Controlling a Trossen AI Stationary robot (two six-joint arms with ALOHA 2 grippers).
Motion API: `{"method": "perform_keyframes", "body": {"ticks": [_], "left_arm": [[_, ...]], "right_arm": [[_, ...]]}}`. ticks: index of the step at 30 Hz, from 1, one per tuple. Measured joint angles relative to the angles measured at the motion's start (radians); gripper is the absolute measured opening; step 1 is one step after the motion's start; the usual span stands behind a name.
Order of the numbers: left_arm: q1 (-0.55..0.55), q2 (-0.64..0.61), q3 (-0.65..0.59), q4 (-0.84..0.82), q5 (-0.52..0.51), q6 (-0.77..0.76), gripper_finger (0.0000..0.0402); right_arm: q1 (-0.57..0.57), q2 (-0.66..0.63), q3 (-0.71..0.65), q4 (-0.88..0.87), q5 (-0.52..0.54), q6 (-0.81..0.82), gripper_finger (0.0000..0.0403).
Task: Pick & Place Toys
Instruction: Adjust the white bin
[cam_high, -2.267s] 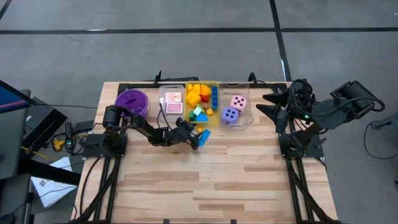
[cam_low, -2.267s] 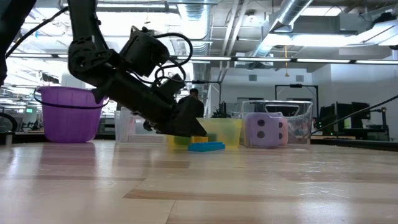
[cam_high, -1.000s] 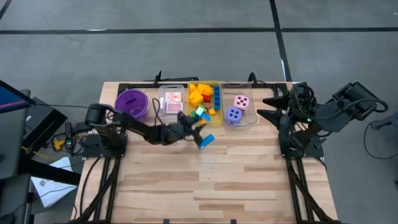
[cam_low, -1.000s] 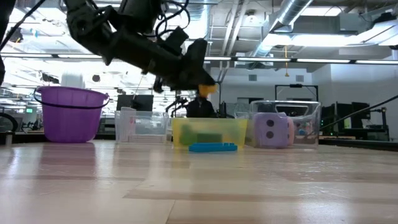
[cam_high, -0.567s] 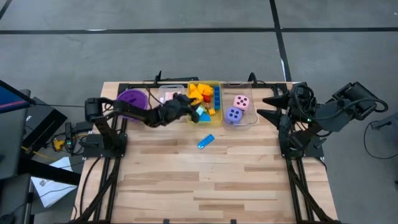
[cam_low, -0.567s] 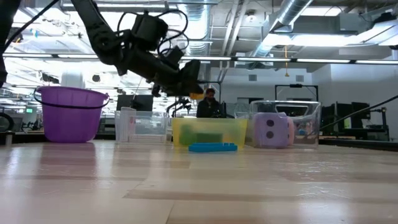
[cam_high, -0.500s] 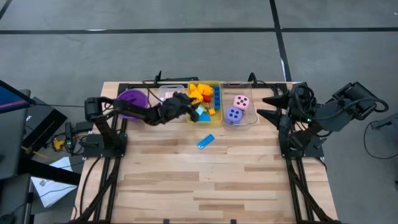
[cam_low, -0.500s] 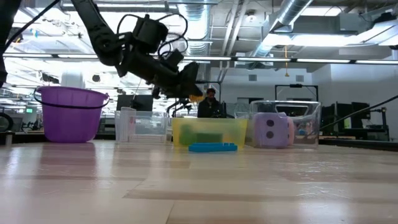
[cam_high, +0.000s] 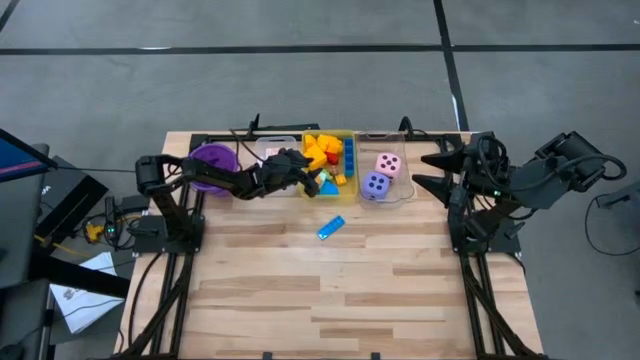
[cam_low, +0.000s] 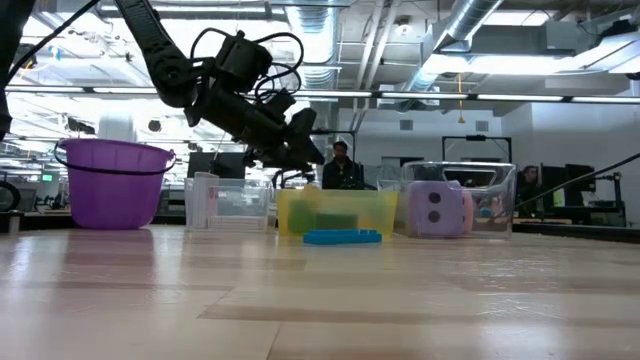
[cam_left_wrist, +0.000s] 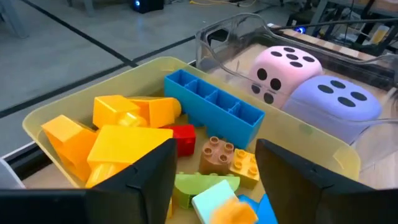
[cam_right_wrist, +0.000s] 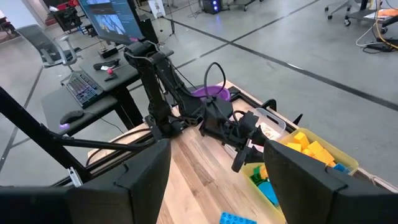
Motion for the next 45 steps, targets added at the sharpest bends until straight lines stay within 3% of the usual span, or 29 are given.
{"method": "perform_keyframes", "body": {"ticks": [5, 9, 14, 20, 22, 27, 32, 35, 40, 45], "left_arm": [[0.000, 0.000, 0.000, 0.001, -0.005, -0.001, 0.0226], [0.003, -0.033, -0.001, -0.008, -0.078, -0.001, 0.0205], [0.046, -0.192, 0.000, -0.138, -0.158, -0.021, 0.0133], [0.153, -0.419, 0.001, -0.550, -0.161, -0.200, 0.0015], [0.195, -0.470, 0.001, -0.664, -0.129, -0.256, 0.0008], [0.317, -0.493, 0.047, -0.899, 0.101, -0.384, 0.0001], [0.379, -0.426, 0.212, -1.010, 0.134, -0.373, 0.0001], [0.415, -0.334, 0.394, -1.129, 0.145, -0.310, 0.0001], [0.510, -0.086, 0.758, -1.481, 0.252, -0.182, 0.0000], [0.588, 0.113, 1.013, -1.820, 0.254, -0.076, 0.0000]], "right_arm": [[0.000, 0.000, 0.000, 0.000, 0.011, 0.000, 0.0250], [0.000, 0.000, 0.000, 0.000, 0.018, -0.002, 0.0250], [0.000, 0.001, 0.000, -0.001, 0.018, -0.004, 0.0250], [0.000, 0.001, 0.000, -0.001, 0.022, -0.005, 0.0250], [0.000, 0.001, 0.000, -0.001, 0.022, -0.009, 0.0250], [0.000, 0.001, 0.000, -0.001, 0.024, -0.035, 0.0250], [0.000, 0.001, 0.000, 0.000, 0.025, -0.058, 0.0250], [0.000, 0.001, 0.000, 0.000, 0.025, -0.073, 0.0250], [0.000, 0.001, 0.000, 0.000, 0.025, -0.079, 0.0250], [0.000, 0.001, 0.000, 0.000, 0.025, -0.079, 0.0250]]}}
